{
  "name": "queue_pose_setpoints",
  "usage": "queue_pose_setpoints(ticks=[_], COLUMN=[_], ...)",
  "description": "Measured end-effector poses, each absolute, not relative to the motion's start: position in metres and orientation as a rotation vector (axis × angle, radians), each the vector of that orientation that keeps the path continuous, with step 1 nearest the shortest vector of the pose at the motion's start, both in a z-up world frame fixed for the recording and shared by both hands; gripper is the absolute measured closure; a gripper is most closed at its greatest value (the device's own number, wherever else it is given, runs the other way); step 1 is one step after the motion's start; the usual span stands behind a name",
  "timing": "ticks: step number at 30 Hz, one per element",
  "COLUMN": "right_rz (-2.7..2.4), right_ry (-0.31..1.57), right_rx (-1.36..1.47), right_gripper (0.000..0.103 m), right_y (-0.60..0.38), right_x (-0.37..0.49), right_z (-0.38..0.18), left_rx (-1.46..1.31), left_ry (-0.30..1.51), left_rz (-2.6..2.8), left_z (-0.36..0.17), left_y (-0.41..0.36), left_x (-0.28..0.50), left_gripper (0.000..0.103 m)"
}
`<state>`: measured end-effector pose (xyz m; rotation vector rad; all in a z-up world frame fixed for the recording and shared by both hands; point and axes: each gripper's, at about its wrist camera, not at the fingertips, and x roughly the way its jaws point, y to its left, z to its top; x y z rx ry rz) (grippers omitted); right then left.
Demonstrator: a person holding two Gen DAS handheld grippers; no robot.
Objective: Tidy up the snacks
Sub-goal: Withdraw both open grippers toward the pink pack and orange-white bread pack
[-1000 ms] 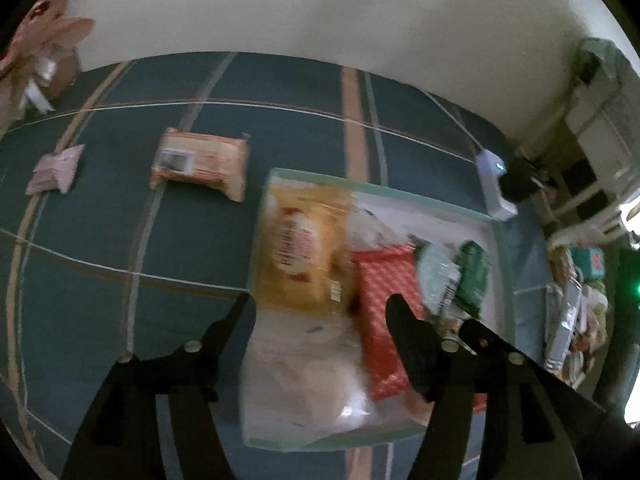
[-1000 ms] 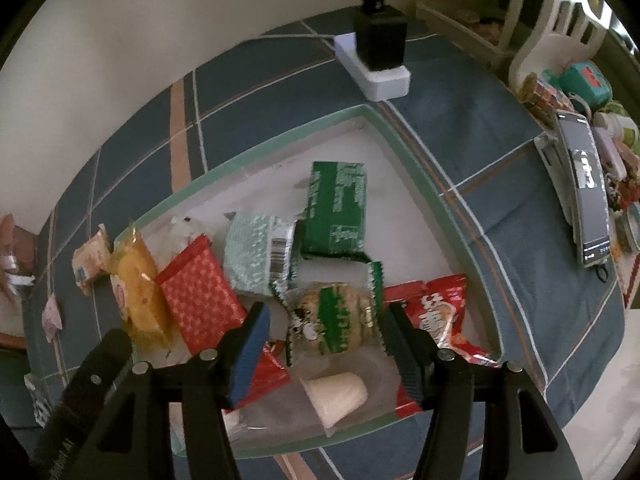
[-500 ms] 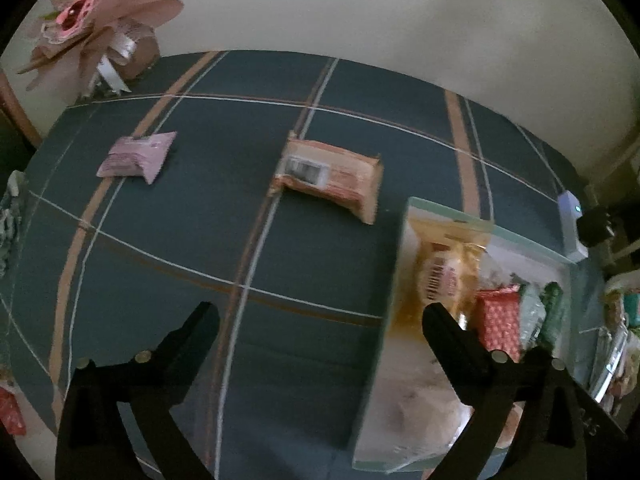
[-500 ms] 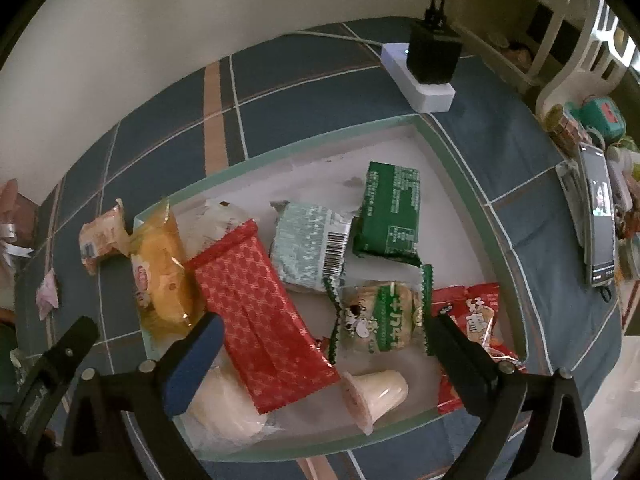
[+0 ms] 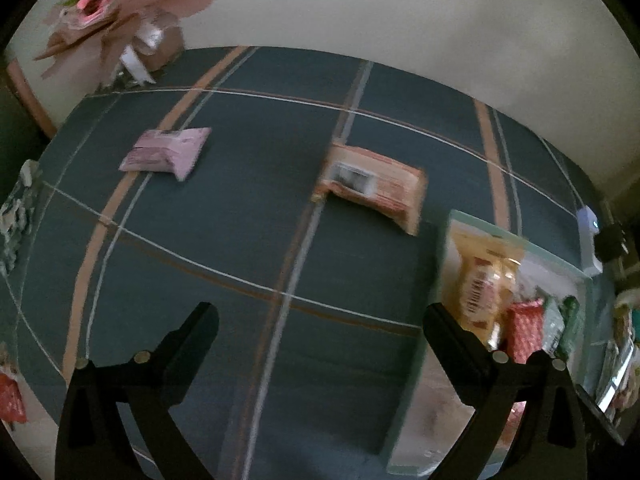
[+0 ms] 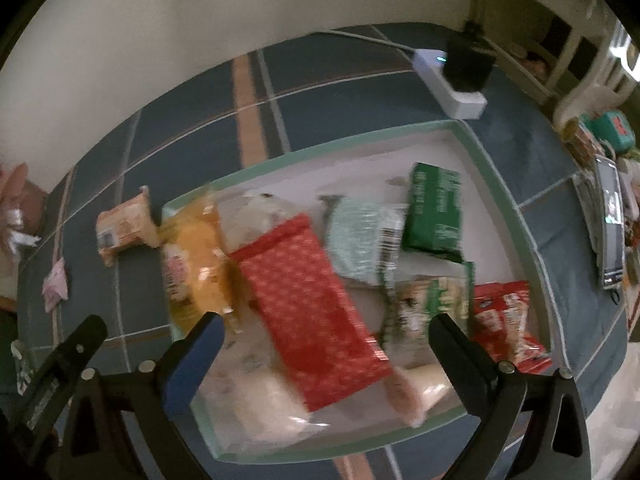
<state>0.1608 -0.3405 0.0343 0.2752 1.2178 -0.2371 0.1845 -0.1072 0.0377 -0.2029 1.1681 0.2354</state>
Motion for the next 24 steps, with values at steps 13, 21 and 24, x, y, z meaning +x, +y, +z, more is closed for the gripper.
queue_pose_setpoints(ticks=[13, 21, 24], right_rz=[-0.100, -0.043, -0.028], right_ry=[1.208, 1.216, 1.219], right_rx=[0.160, 0.131, 0.132], right_gripper=[0.000, 0.000, 0.000], right_y=[-0.250, -0.208, -0.199], right_x=[0.172, 0.173, 0.172], right_z=[0.037, 0.032, 0.029], left_rx=[-0.259, -0.308, -0.318], left_ry=[1.153, 1.146, 1.143], left_rz=[0.412, 0.486, 0.507], left_z=[0.034, 0.031, 0.031], left_y=[-0.025, 0.017, 0.029], left_x=[0.178, 0.170, 0.168], left_gripper=[0.001, 0.001, 0.001])
